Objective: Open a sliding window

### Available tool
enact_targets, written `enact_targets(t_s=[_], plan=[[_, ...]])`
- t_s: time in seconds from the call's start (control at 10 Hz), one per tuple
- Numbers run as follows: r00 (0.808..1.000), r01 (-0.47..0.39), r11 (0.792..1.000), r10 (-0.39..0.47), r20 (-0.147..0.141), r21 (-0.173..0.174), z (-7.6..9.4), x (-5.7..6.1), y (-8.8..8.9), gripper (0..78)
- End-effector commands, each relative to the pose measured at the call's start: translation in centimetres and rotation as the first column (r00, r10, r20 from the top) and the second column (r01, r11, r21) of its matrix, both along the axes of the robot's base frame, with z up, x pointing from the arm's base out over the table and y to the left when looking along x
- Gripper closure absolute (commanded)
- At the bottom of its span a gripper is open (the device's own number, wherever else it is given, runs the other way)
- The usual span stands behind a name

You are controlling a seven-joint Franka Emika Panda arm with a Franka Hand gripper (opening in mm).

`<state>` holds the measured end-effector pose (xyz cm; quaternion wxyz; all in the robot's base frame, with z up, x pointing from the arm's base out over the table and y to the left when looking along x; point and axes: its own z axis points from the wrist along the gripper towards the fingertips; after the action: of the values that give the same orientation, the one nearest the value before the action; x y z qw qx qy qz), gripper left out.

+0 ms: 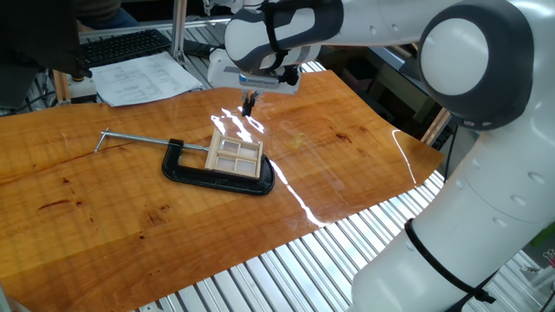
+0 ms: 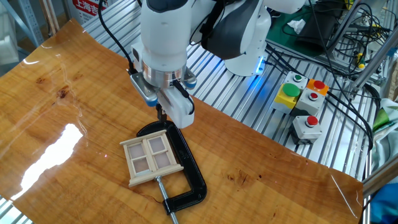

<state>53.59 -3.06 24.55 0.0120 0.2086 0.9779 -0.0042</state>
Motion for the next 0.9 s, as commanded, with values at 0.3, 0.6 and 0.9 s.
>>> enact_targets(t_s=[0.3, 0.6, 0.9], plan=[[1.0, 0.0, 1.0, 0.0, -0.013, -0.004, -0.2, 0.1, 0.0, 77.6], [1.0, -0.002, 1.0, 0.002, -0.007, -0.007, -1.5, -0.4, -0.2, 77.6], [1.0, -0.003, 1.0, 0.003, -0.007, -0.007, -2.3, -0.7, -0.1, 77.6]])
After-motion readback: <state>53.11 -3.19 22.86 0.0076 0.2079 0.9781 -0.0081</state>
